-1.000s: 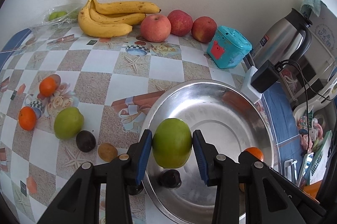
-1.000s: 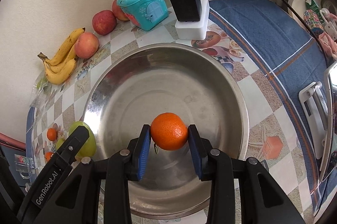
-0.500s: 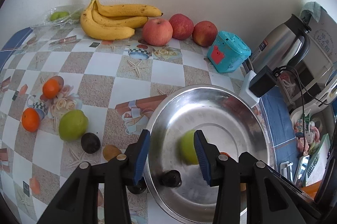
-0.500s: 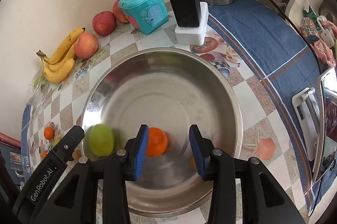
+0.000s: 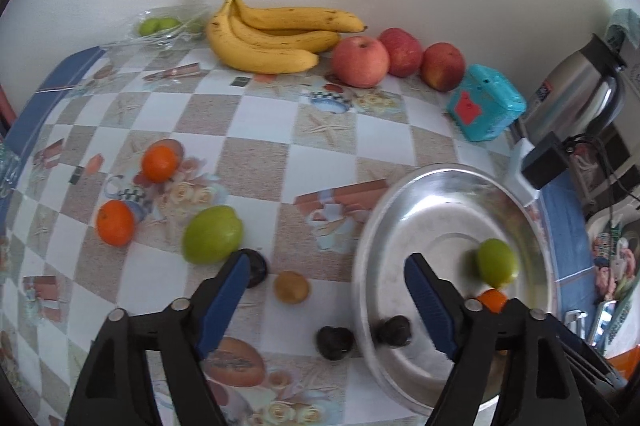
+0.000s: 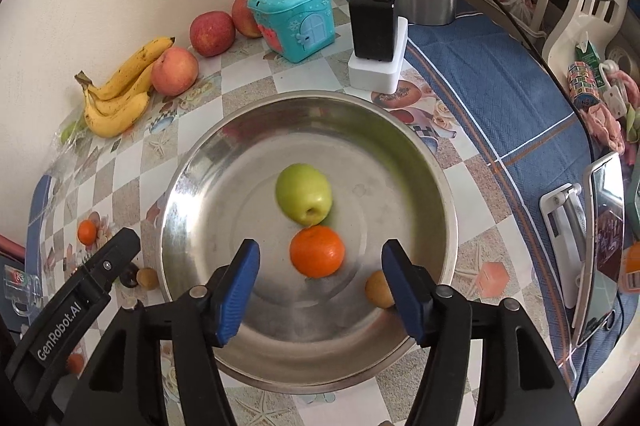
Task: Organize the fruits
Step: 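Lift both open tools out of the steel bowl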
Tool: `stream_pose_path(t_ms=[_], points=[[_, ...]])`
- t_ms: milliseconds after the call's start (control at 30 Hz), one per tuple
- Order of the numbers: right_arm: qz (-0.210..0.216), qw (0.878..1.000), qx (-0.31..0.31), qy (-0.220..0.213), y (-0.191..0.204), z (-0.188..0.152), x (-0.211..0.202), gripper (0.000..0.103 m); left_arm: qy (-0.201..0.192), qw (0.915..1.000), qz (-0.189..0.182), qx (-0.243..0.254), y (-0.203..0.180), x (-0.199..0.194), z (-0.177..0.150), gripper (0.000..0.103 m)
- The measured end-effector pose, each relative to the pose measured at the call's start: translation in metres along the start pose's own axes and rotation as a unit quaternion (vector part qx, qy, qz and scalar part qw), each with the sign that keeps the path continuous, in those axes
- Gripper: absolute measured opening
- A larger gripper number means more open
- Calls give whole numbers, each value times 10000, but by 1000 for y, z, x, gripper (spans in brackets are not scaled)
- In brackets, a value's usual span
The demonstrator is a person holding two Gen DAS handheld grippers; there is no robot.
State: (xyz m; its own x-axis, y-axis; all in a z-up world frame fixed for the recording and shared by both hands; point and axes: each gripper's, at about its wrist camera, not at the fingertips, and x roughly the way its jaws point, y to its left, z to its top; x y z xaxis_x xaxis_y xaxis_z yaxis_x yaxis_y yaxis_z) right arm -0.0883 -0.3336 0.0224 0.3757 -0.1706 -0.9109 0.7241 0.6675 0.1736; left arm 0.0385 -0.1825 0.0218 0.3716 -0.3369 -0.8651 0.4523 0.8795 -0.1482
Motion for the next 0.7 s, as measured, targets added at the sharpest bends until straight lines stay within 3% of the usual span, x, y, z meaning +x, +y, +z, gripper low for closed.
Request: stream_pose_path(t_ms=[133, 233, 500, 700], points=[[-122, 9997, -199, 68, 7, -3, 0, 68, 2, 9996, 268, -23, 14, 0, -2, 98], [-185, 9993, -311, 78, 11, -6, -1, 76, -7, 9991, 424, -15, 24, -3, -3, 103], [-458, 9967, -644, 169, 23, -18, 3, 76, 147, 9960, 867, 148, 42, -9, -12, 103], [-339, 9967, -712, 214, 32, -29, 7, 77, 270, 9951, 946, -70, 65, -14, -18, 103]])
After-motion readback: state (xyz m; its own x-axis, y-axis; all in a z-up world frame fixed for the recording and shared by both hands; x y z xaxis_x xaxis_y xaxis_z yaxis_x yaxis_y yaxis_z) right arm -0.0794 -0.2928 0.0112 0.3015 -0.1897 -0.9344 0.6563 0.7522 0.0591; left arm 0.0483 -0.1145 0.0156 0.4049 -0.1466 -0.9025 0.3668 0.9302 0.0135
